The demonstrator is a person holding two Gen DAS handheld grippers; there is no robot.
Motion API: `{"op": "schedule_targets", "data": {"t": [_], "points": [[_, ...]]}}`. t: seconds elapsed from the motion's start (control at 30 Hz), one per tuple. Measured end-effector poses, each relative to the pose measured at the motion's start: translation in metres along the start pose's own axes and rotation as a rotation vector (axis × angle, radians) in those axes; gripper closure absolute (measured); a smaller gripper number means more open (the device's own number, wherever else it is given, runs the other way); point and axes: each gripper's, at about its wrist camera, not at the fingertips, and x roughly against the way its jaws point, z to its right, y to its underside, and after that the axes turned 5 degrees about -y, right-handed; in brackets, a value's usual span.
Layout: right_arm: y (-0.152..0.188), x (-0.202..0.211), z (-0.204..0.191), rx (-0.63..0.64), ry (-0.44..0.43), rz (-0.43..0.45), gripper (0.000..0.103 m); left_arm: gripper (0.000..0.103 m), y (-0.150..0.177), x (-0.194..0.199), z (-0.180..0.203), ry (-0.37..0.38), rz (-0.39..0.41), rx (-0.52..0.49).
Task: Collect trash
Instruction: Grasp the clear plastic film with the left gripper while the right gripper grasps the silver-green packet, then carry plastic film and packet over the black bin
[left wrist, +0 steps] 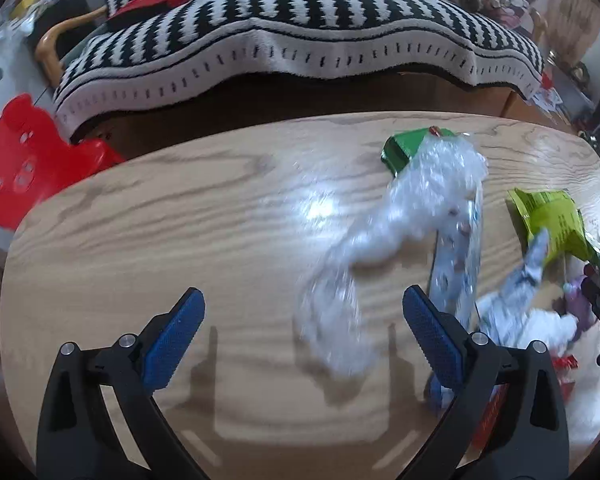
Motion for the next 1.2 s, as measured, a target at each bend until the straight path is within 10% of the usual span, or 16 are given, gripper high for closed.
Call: {"op": "schedule_targets", "data": {"t": [0.27,0.4,0.77,1.2], "points": [[-0.002,-0.010,0.002,-0.020,-0.060,0.003,0.025,0.007,-0.012,-0.024,0.015,-0.018,0.036,-0.072],[-0.005,-0.003,0.009,-0.065,-0.127,0.028,0.067,0.082,-0.009,-0.015,0.011,0.027,0.070,-0.043],[0.003,0.049,0.051,-0.214,-0.146,0.138,0.085,0.092,0.009,0.015,-0.005,0.067,0.069,0.051],[0.107,0.132,0.139,-0.516,-0.193,0.199,0.090,0.092,0.052,0.095,0.013,0.086,0.105,0.043]]}}
